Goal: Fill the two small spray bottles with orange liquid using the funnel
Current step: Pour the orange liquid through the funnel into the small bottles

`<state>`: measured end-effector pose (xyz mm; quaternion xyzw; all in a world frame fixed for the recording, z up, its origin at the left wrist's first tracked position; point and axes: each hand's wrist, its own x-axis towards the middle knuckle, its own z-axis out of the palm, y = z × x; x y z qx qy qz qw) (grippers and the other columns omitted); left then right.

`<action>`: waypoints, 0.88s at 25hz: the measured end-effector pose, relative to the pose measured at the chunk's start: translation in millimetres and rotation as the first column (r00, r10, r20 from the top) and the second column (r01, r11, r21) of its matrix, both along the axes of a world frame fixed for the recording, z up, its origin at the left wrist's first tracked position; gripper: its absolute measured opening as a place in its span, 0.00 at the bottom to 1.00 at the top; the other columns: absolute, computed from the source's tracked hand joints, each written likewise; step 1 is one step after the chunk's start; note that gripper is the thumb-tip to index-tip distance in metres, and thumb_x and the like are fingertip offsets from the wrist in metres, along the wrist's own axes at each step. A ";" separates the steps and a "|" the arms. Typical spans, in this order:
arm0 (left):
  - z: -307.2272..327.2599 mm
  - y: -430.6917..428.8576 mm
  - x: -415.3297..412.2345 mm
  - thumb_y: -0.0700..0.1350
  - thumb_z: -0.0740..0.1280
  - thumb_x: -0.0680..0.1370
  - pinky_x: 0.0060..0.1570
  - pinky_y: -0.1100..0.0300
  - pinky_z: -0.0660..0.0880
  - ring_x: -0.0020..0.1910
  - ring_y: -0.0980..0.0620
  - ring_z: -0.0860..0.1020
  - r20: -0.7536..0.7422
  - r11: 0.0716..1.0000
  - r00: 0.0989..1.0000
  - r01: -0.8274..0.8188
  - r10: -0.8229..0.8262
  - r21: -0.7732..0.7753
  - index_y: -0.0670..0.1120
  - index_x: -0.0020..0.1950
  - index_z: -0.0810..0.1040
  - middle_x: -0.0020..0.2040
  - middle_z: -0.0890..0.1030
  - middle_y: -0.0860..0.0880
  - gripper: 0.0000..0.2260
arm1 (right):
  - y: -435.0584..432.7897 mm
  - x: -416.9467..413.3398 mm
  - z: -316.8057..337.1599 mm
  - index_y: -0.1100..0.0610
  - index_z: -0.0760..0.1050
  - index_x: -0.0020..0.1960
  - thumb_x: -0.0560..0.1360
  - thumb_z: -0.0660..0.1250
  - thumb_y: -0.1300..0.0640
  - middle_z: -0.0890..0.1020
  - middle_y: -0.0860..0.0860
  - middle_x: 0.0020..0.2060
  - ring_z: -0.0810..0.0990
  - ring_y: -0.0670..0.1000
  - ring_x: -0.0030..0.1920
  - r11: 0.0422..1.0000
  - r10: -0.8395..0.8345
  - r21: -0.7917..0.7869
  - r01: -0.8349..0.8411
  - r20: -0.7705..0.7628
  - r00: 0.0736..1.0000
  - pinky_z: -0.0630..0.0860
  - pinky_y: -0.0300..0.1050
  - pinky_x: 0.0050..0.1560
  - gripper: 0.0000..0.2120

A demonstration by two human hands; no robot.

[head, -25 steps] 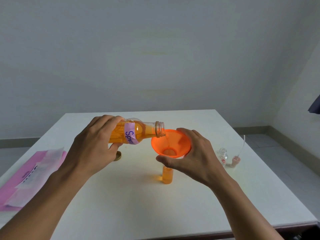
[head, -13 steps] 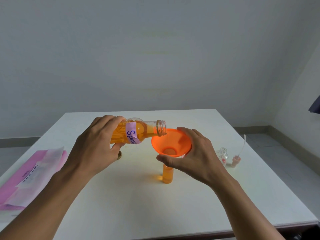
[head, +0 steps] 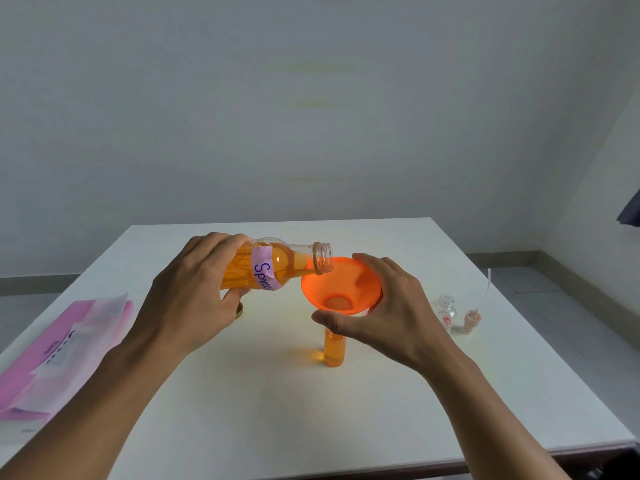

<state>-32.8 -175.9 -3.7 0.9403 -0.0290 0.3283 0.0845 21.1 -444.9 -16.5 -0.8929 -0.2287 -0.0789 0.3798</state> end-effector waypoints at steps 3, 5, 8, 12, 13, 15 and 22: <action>-1.3 -1.6 -1.8 0.45 0.79 0.66 0.41 0.54 0.77 0.57 0.49 0.74 0.005 0.999 1.000 0.001 -0.001 -0.046 0.49 0.66 0.73 0.59 0.77 0.53 0.30 | 0.0 -0.3 0.4 0.44 0.66 0.75 0.56 0.70 0.21 0.73 0.39 0.62 0.73 0.48 0.61 1.000 -0.003 0.014 0.003 0.004 1.000 0.73 0.42 0.53 0.53; -3.6 -3.2 -3.9 0.45 0.79 0.66 0.41 0.53 0.77 0.57 0.49 0.74 0.008 0.994 1.000 0.010 -0.009 -0.105 0.50 0.66 0.73 0.59 0.77 0.53 0.30 | -0.1 -0.6 0.0 0.44 0.65 0.75 0.57 0.71 0.22 0.73 0.40 0.63 0.73 0.48 0.62 1.000 -0.003 0.016 0.003 0.006 1.000 0.72 0.42 0.53 0.53; -9.1 -5.3 -6.6 0.48 0.79 0.67 0.42 0.52 0.79 0.55 0.49 0.75 0.008 0.982 1.000 0.024 -0.023 -0.189 0.50 0.66 0.73 0.58 0.77 0.53 0.30 | -0.8 -1.0 0.3 0.44 0.64 0.76 0.58 0.72 0.23 0.73 0.42 0.67 0.72 0.49 0.63 1.000 -0.003 0.017 0.003 0.007 1.000 0.73 0.43 0.54 0.52; -19.3 -5.6 -10.9 0.51 0.78 0.68 0.42 0.51 0.81 0.53 0.49 0.76 -0.006 0.961 1.000 0.022 -0.024 -0.275 0.50 0.67 0.72 0.58 0.77 0.52 0.31 | -1.7 -2.0 2.2 0.44 0.64 0.76 0.57 0.70 0.21 0.72 0.39 0.64 0.72 0.49 0.63 0.999 -0.020 0.030 0.019 0.019 1.000 0.77 0.46 0.55 0.53; -21.4 -5.9 -12.2 0.52 0.78 0.68 0.42 0.51 0.81 0.53 0.49 0.76 -0.013 0.957 1.000 0.015 -0.019 -0.289 0.51 0.67 0.71 0.58 0.76 0.52 0.31 | -1.5 -2.2 2.5 0.44 0.64 0.76 0.57 0.70 0.21 0.71 0.38 0.62 0.73 0.49 0.62 0.999 -0.023 0.035 0.022 0.018 1.000 0.77 0.46 0.55 0.54; -24.6 -6.5 -14.9 0.53 0.77 0.68 0.41 0.51 0.82 0.52 0.49 0.76 -0.022 0.954 1.000 -0.003 -0.003 -0.300 0.51 0.67 0.71 0.57 0.76 0.52 0.31 | -1.9 -2.4 3.1 0.44 0.65 0.76 0.56 0.70 0.22 0.72 0.38 0.61 0.74 0.49 0.61 0.997 -0.032 0.069 0.031 0.017 0.999 0.79 0.48 0.54 0.53; -26.9 -8.6 -18.8 0.55 0.76 0.68 0.41 0.53 0.81 0.53 0.49 0.75 -0.042 0.950 0.998 -0.054 0.043 -0.308 0.50 0.68 0.71 0.58 0.77 0.51 0.31 | -1.7 -2.9 2.6 0.45 0.65 0.77 0.56 0.69 0.21 0.74 0.42 0.64 0.74 0.50 0.63 0.995 -0.027 0.091 0.028 -0.004 1.000 0.79 0.52 0.57 0.55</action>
